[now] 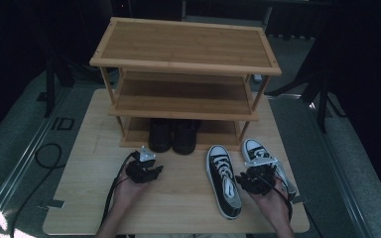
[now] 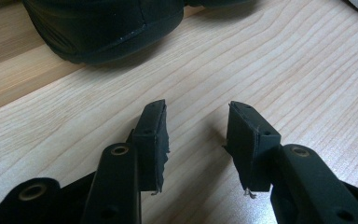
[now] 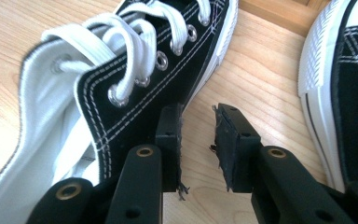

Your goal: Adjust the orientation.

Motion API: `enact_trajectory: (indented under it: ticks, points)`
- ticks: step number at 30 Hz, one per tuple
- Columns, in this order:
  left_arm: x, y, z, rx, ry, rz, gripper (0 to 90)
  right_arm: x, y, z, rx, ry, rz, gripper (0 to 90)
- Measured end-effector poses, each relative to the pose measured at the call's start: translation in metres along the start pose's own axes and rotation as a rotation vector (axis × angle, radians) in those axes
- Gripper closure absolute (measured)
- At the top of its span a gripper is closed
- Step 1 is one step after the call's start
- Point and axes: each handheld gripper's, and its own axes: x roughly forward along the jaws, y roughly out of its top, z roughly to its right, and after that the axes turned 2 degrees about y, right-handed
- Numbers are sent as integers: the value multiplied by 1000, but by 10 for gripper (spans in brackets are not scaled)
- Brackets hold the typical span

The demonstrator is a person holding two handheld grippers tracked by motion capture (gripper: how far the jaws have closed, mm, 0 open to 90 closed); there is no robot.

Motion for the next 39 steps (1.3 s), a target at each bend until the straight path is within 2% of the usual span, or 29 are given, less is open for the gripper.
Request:
enact_trajectory:
  ticks: [3,6,14,21,27,31,33,36,39]
  points:
    - [0,0,0,2,0,-2,584,-5,5,-2,15,9,-15,699]
    - [0,0,0,3,2,-2,584,-11,10,-5,-14,11,-17,694]
    - [0,0,0,4,4,-1,583,-27,19,-14,-56,58,-13,665]
    - [0,0,0,4,4,-1,583,-31,22,-26,-102,84,-34,635]
    - [0,0,1,7,7,-2,582,-22,24,-29,-120,80,-70,660]
    - [0,0,1,7,7,-2,583,-15,24,-29,-127,47,-99,670]
    - [0,0,0,7,6,-2,582,-10,24,-29,-131,56,-110,704]
    - [0,0,0,6,4,-1,582,-14,26,-28,-140,47,-113,774]
    - [0,0,0,8,5,-2,582,-17,26,-24,-147,24,-128,802]
